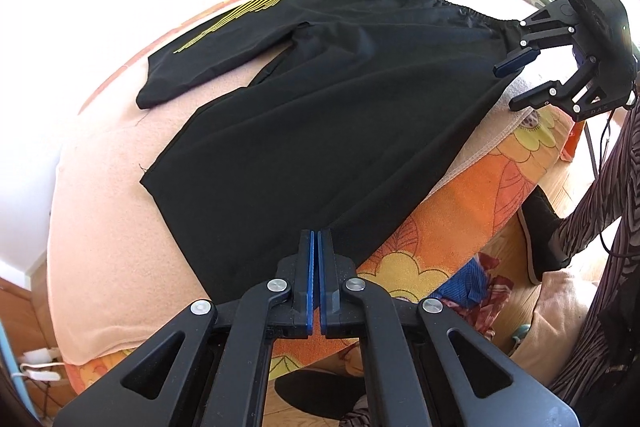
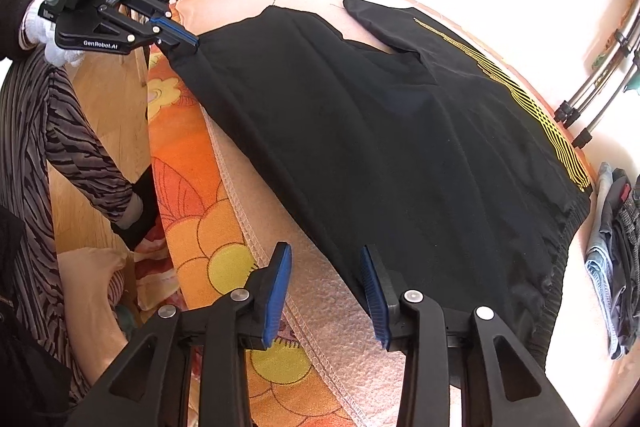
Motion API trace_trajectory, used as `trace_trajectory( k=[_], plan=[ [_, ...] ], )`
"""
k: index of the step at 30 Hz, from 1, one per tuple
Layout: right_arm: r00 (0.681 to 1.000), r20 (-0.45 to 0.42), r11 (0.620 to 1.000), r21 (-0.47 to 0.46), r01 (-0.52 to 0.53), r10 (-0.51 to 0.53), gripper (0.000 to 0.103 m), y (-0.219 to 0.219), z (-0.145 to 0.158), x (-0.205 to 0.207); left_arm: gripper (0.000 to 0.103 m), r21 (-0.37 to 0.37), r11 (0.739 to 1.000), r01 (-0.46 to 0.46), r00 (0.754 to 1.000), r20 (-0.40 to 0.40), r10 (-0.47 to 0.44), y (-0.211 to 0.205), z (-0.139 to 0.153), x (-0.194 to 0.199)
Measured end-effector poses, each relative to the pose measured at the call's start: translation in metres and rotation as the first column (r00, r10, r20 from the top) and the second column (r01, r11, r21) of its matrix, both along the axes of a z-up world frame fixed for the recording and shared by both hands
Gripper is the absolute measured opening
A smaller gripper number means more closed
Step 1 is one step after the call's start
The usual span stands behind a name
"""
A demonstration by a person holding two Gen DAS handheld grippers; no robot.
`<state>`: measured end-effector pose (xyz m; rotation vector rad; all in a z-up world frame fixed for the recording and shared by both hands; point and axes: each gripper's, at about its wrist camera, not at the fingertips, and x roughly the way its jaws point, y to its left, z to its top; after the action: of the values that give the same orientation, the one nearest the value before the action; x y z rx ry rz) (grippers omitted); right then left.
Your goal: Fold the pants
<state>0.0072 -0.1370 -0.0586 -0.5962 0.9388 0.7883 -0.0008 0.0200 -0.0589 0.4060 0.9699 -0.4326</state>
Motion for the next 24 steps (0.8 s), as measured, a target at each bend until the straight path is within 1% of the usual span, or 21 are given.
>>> trace_trajectory(
  k=[1,5,7,9,10,11,12,14,15,19,22,23,24],
  plan=[
    [1.000,0.001,1.000,-0.013,-0.003,0.003,0.034,0.001,-0.002,0.000,0.000,-0.001,1.000,-0.001,1.000,0.000,0.001,0.000,0.000,-0.001],
    [1.000,-0.005,1.000,-0.003,0.010,-0.010,0.032,-0.004,-0.001,0.004,0.000,-0.026,1.000,0.002,1.000,-0.010,-0.003,0.001,0.001,-0.003],
    [1.000,-0.017,1.000,-0.002,0.020,-0.020,0.012,-0.005,-0.002,0.006,0.000,-0.031,0.999,0.016,1.000,-0.021,-0.016,0.001,0.000,-0.004],
    [1.000,-0.013,1.000,-0.004,0.026,-0.026,0.007,-0.005,-0.003,0.005,0.001,-0.033,0.999,0.014,1.000,-0.024,-0.015,0.001,-0.001,-0.005],
    [1.000,-0.009,1.000,-0.008,0.025,-0.025,0.006,-0.004,-0.003,0.004,0.001,-0.033,0.999,0.011,1.000,-0.023,-0.011,0.002,-0.001,-0.006],
    [1.000,-0.004,1.000,-0.010,0.025,-0.025,0.006,-0.004,-0.003,0.003,0.003,-0.036,0.999,0.013,1.000,-0.025,-0.014,0.003,0.000,-0.007],
    [1.000,-0.004,1.000,-0.011,0.026,-0.026,0.005,-0.003,-0.003,0.004,0.010,-0.030,0.999,0.017,0.999,-0.028,-0.018,0.002,-0.001,-0.008],
    [0.999,-0.003,0.999,-0.008,0.035,-0.035,0.005,-0.004,-0.003,0.006,0.014,0.002,1.000,0.032,0.999,-0.022,-0.031,0.002,-0.003,-0.012],
    [0.999,-0.005,0.999,-0.004,0.040,-0.040,0.005,-0.004,-0.002,0.007,0.014,0.018,0.999,0.041,0.999,-0.026,-0.040,0.002,-0.004,-0.014],
    [0.999,-0.002,0.999,0.003,0.046,-0.046,0.005,-0.005,0.001,0.008,0.014,0.058,0.997,0.043,0.998,-0.040,-0.041,0.007,-0.012,-0.017],
    [0.999,-0.010,0.999,0.007,0.053,-0.053,0.005,-0.007,0.000,0.009,0.014,0.060,0.998,0.038,0.998,-0.056,-0.034,0.013,-0.016,-0.017],
    [0.998,-0.005,0.998,0.001,0.058,-0.058,0.005,-0.008,-0.001,0.010,0.012,0.050,0.998,0.042,0.998,-0.054,-0.040,0.014,-0.016,-0.018],
    [0.998,0.003,0.998,-0.008,0.063,-0.063,0.006,-0.007,-0.001,0.010,0.002,0.048,0.998,0.041,0.998,-0.047,-0.038,0.015,-0.015,-0.018]
  ],
)
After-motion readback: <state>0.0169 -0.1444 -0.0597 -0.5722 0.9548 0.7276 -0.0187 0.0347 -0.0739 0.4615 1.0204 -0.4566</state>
